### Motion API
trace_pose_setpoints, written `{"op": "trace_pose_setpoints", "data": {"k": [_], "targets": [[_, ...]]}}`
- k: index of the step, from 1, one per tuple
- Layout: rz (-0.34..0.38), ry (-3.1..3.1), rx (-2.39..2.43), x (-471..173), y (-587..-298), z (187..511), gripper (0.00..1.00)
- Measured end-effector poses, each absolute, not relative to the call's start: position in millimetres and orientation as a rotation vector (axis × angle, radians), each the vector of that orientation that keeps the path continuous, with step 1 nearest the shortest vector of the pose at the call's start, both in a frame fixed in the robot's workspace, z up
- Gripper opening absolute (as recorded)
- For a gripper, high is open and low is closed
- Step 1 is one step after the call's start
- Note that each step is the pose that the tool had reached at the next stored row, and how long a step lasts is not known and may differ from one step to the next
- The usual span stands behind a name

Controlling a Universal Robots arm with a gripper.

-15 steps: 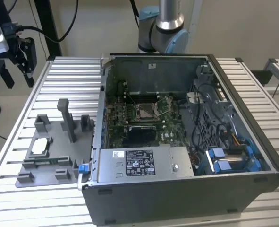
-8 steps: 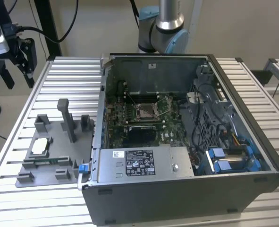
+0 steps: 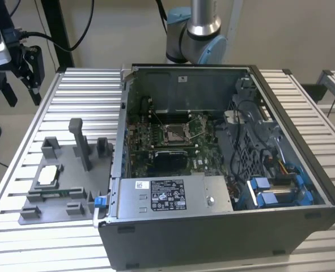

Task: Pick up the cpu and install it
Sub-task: 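Pick up the cpu and move it towards the insertion slot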

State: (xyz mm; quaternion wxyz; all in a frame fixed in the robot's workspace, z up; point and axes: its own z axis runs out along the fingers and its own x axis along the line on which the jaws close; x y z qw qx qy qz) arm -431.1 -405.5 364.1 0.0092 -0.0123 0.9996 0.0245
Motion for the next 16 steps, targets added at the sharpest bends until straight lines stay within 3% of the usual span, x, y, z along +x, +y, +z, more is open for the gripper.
{"op": "trace_pose_setpoints", "data": {"k": [16], "targets": [[0.077,3.122,-0.038,-431.5,-405.5,345.0,1.00]]}}
